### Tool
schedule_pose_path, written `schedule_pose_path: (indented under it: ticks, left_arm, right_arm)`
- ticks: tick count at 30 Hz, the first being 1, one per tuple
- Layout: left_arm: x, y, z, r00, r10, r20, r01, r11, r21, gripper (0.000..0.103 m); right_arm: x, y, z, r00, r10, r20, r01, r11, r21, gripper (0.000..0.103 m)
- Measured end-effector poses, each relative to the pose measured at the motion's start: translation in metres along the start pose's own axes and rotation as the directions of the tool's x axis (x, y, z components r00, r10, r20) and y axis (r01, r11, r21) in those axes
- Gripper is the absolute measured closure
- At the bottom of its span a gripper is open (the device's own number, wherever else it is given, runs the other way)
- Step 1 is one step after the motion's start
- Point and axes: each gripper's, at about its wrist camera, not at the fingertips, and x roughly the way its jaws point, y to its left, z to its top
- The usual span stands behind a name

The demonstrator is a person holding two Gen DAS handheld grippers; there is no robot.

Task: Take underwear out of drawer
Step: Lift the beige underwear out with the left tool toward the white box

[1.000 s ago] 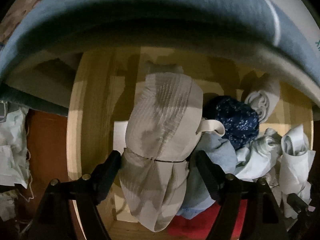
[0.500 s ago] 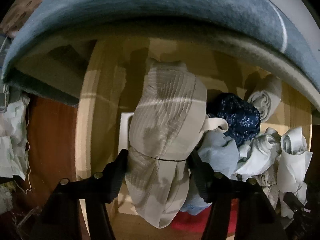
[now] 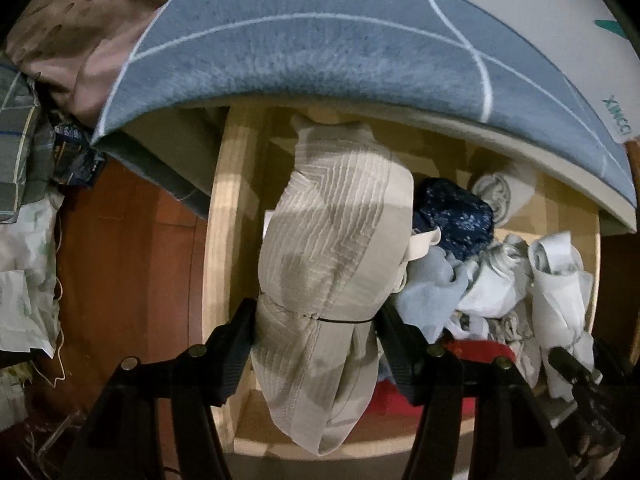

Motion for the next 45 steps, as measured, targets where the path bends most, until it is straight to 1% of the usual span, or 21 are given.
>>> schedule_pose_path:
  ticks: [4,5,8,18,25,29,31,34,36,39,40,43,45]
  left_arm:
    - [-0.015,-0.002,-0.008,1.0,-0.008,0.018,0.008,1.0,0.028,0.042]
    - [-0.025,0.001,-0.01,1.0,-0.011,0.023,0.01,0.999,0.035,0.042]
    - [-0.041,0.001,-0.017,0.999,-0.017,0.043,0.014,0.999,0.053,0.042]
    - [-0.093,-0.001,-0.038,0.992,-0.042,0.116,0.03,0.994,0.104,0.042]
    - [-0.126,-0.003,-0.042,0.981,-0.057,0.184,0.036,0.992,0.117,0.042]
    - [-0.151,-0.003,-0.04,0.969,-0.077,0.234,0.049,0.991,0.125,0.042]
    - [-0.167,-0.005,-0.037,0.961,-0.078,0.264,0.044,0.99,0.131,0.042]
    - [-0.19,-0.01,-0.027,0.945,-0.08,0.317,0.035,0.989,0.146,0.042]
    - [-0.208,-0.012,-0.016,0.93,-0.08,0.359,0.027,0.988,0.15,0.042]
    - [-0.237,-0.017,0.006,0.9,-0.084,0.427,0.021,0.988,0.151,0.042]
    - [-0.248,-0.02,0.015,0.884,-0.09,0.458,0.022,0.988,0.153,0.042]
    - [-0.272,-0.032,0.039,0.848,-0.105,0.52,0.015,0.985,0.175,0.042]
    - [-0.284,-0.045,0.061,0.822,-0.106,0.56,-0.004,0.981,0.192,0.042]
  right_arm:
    - [0.0,0.0,0.0,1.0,0.0,0.003,0.0,1.0,0.003,0.056]
    - [0.001,0.0,0.0,1.0,0.0,0.003,0.0,1.0,0.003,0.057]
    - [0.001,0.0,0.0,1.0,-0.005,0.004,0.005,1.0,0.003,0.057]
    - [-0.001,0.006,0.0,0.999,-0.046,0.015,0.046,0.999,-0.003,0.059]
    - [-0.002,0.007,0.0,0.998,-0.059,0.023,0.059,0.998,-0.001,0.06]
    - [-0.002,0.008,-0.001,0.998,-0.06,0.025,0.06,0.998,-0.001,0.06]
    - [-0.002,0.008,-0.001,0.998,-0.06,0.025,0.06,0.998,-0.001,0.06]
    - [-0.002,0.008,-0.001,0.998,-0.061,0.025,0.061,0.998,-0.001,0.06]
    - [-0.002,0.008,0.0,0.998,-0.062,0.024,0.062,0.998,-0.001,0.06]
    - [-0.002,0.008,0.0,0.998,-0.062,0.024,0.062,0.998,0.0,0.06]
    - [-0.002,0.008,0.0,0.998,-0.062,0.024,0.062,0.998,0.0,0.06]
    - [-0.002,0.008,0.0,0.998,-0.061,0.023,0.061,0.998,0.0,0.06]
    - [-0.001,0.008,0.0,0.998,-0.06,0.023,0.06,0.998,0.002,0.06]
